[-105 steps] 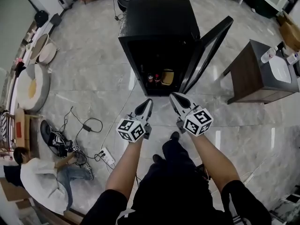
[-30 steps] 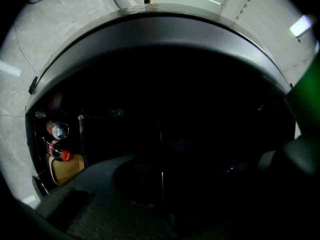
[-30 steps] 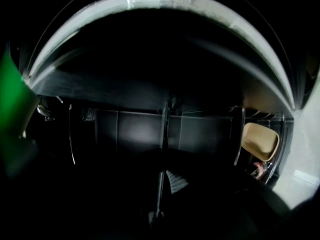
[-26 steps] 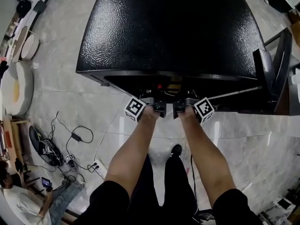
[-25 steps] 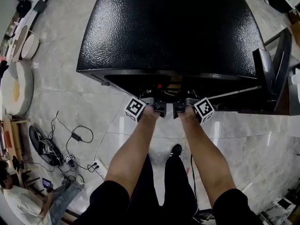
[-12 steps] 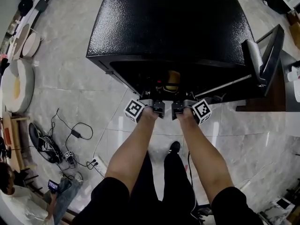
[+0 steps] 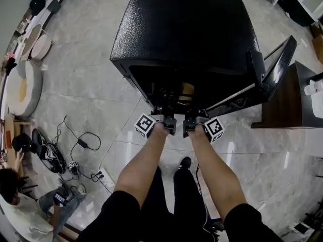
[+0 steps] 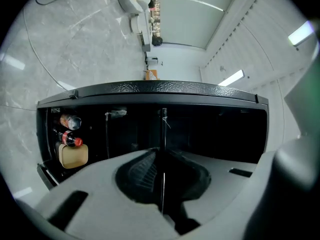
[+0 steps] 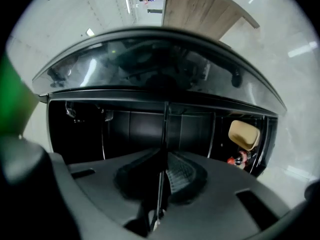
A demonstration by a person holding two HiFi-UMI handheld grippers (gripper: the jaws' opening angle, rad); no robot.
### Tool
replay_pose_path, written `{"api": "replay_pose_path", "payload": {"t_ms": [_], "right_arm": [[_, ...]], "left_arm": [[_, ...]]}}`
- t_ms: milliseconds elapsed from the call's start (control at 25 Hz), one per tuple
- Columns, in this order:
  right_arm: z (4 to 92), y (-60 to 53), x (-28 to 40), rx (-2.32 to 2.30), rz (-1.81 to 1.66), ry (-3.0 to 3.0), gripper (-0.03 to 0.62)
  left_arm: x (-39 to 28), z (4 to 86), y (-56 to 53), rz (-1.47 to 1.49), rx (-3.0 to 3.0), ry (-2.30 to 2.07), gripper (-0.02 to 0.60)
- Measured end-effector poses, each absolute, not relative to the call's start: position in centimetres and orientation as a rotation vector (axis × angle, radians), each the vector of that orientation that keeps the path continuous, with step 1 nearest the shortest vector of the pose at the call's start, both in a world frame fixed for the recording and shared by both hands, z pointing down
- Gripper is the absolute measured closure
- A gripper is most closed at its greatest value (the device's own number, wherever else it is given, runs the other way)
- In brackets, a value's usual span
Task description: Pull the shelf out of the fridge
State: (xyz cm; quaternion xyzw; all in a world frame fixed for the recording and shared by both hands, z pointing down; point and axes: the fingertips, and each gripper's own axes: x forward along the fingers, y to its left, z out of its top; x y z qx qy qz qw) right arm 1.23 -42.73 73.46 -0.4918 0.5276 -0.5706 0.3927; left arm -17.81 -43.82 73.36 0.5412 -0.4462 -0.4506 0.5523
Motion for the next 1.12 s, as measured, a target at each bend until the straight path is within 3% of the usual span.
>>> {"api": "replay_pose_path", "payload": {"t_ms": [1120], "right_arm": [[65.6, -30.5, 1.5, -1.172, -1.386, 1.422, 0.554]], "left_arm": [[-17.6, 64.5, -31.3, -1.141, 1.352, -1.008, 0.549]]}}
